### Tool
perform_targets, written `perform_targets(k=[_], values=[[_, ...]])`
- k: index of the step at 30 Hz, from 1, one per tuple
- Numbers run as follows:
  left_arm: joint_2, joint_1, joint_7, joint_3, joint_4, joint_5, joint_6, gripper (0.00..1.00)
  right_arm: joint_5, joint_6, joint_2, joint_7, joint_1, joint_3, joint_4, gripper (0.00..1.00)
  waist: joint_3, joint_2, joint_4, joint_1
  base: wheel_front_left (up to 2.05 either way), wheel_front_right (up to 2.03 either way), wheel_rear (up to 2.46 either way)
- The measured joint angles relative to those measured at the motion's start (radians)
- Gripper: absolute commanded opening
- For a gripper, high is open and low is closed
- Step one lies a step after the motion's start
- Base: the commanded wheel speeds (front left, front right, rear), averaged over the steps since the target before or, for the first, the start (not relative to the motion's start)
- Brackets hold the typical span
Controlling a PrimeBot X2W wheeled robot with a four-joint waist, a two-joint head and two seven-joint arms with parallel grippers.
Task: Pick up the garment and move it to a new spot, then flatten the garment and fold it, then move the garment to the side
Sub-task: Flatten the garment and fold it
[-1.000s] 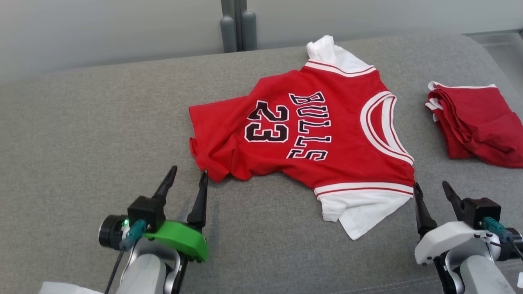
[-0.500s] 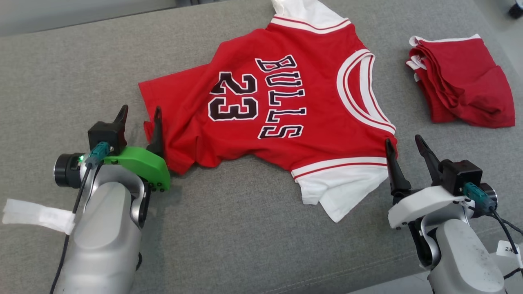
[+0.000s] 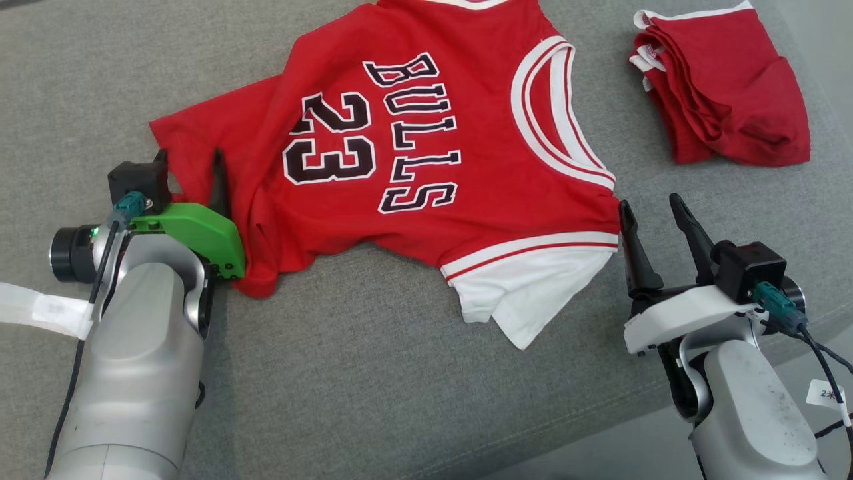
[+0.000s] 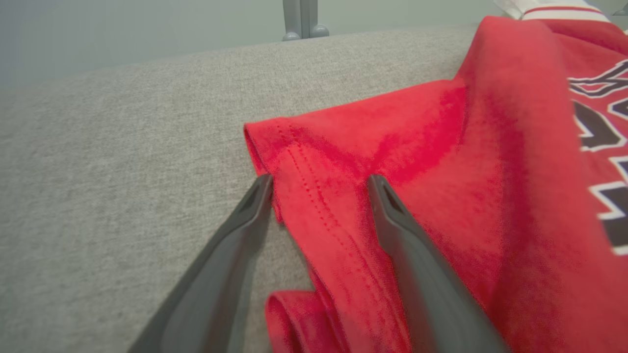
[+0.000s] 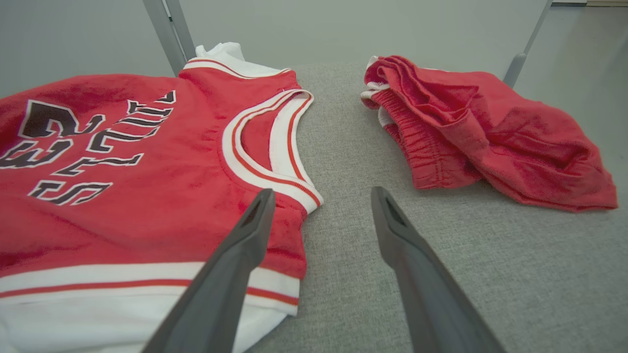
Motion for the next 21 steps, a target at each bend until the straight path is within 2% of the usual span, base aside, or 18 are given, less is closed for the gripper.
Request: perform_targets(k=[1,4,12,21], values=[[0.001,-0.008,0.0,0.001,0.002,0.0,0.001,0.0,0.0,0.0,0.001,0.0,0.001,-0.004,0.0,1.0,0.004,0.0,-0.003,0.0,0.0,0.0,0.0],[0.004,-0.017,0.0,-0.001,-0.012,0.001,0.002,0.0,-0.001,0.0,0.002,0.0,0.002,-0.014,-0.001,1.0,0.015,0.0,-0.006,0.0,0.0,0.0,0.0],[0.036,-0.037,0.001,0.007,-0.17,0.036,0.014,0.0,-0.002,0.0,0.01,0.0,0.0,-0.02,-0.002,1.0,0.034,0.0,0.004,0.0,0.0,0.0,0.0],[0.081,-0.16,0.001,0.017,-0.171,0.06,0.032,0.0,0.004,0.0,0.015,0.0,-0.007,-0.003,0.002,1.0,0.04,0.0,0.002,0.0,0.0,0.0,0.0]])
